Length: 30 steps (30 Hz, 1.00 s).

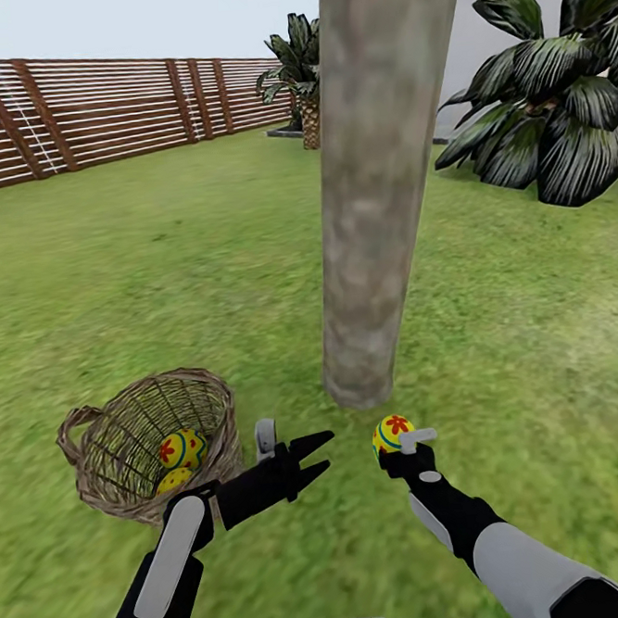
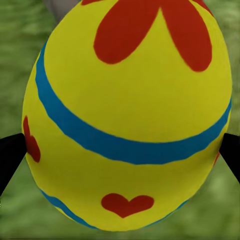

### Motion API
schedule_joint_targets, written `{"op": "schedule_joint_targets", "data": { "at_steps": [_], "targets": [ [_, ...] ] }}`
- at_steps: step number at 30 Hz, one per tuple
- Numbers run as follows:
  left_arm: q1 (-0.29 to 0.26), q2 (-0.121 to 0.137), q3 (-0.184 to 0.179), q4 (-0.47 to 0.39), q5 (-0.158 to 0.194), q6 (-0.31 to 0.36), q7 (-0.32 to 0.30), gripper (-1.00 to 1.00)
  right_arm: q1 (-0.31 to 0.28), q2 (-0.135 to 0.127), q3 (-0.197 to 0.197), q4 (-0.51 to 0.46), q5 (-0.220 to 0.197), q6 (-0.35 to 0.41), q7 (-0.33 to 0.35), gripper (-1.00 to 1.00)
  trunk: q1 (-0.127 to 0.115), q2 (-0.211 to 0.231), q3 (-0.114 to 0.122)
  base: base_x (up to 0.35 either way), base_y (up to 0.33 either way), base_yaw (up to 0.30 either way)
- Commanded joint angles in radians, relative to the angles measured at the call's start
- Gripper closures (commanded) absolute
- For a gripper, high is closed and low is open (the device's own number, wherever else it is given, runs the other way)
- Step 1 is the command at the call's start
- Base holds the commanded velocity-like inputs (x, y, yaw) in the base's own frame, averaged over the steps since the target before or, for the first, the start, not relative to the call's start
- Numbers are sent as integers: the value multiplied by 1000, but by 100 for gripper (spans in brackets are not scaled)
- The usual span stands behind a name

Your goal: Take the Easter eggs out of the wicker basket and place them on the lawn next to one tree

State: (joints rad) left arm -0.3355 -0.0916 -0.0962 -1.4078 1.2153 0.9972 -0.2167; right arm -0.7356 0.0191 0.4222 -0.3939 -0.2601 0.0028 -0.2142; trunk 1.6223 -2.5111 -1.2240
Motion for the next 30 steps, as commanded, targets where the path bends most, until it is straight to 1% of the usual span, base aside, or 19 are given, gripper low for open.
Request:
{"op": "schedule_joint_targets", "data": {
  "at_steps": [1, 2, 4, 6, 8, 9, 23, 26, 27, 28, 29, 30],
  "targets": [
    [0, 0, 1, 1, -8, 3, -9, -100, -1, -1, 11, -1, -10, 1, -6, 100, 0, -1, -5, 0, 0, 0],
    [0, 0, 1, 1, -8, 3, -9, -100, -1, -1, 15, -2, -10, 1, -6, 100, 1, -1, -9, 0, 0, 0],
    [0, 0, 1, 1, -8, 3, -9, -100, -1, -1, 40, -2, -10, 3, 15, 100, 2, -1, -16, 0, 0, 0],
    [0, 0, 1, 1, -8, 3, -9, -100, -1, -4, 53, -2, -10, 8, 115, 100, 2, -2, -24, 0, 0, 0],
    [0, 0, 1, 1, -8, 3, -9, -100, -1, -7, 54, -2, -11, 9, 167, 100, 3, -2, -32, 0, 0, 0],
    [0, 0, 1, 1, -8, 3, -9, -100, -1, -6, 54, -2, -11, 9, 176, 100, 4, -2, -36, 0, 0, 0],
    [0, 0, 1, 2, -8, 3, -9, -100, -1, -2, 54, -4, -10, 13, 175, 100, 10, -6, -90, 0, 0, 0],
    [0, 0, 1, 2, -8, 3, -9, -100, -1, -2, 52, -21, -13, 15, 177, 100, 11, -6, -101, 0, 0, 0],
    [0, 0, 1, 3, -8, 2, -9, -100, -1, -2, 52, -28, -14, 28, 176, 100, 12, -7, -105, 0, 0, 0],
    [0, 0, 1, 3, -8, 2, -9, -100, -2, 2, 52, -33, -14, 74, 176, 100, 12, -7, -109, 0, 0, 0],
    [0, 0, 1, 3, -8, 2, -9, -100, -3, 15, 51, -36, -15, 123, 174, 100, 12, -7, -109, 0, 0, 0],
    [0, 0, 1, 3, -8, 2, -9, -100, -7, 24, 51, -37, -15, 145, 173, 100, 12, -7, -109, 0, 0, 0]
  ]
}}
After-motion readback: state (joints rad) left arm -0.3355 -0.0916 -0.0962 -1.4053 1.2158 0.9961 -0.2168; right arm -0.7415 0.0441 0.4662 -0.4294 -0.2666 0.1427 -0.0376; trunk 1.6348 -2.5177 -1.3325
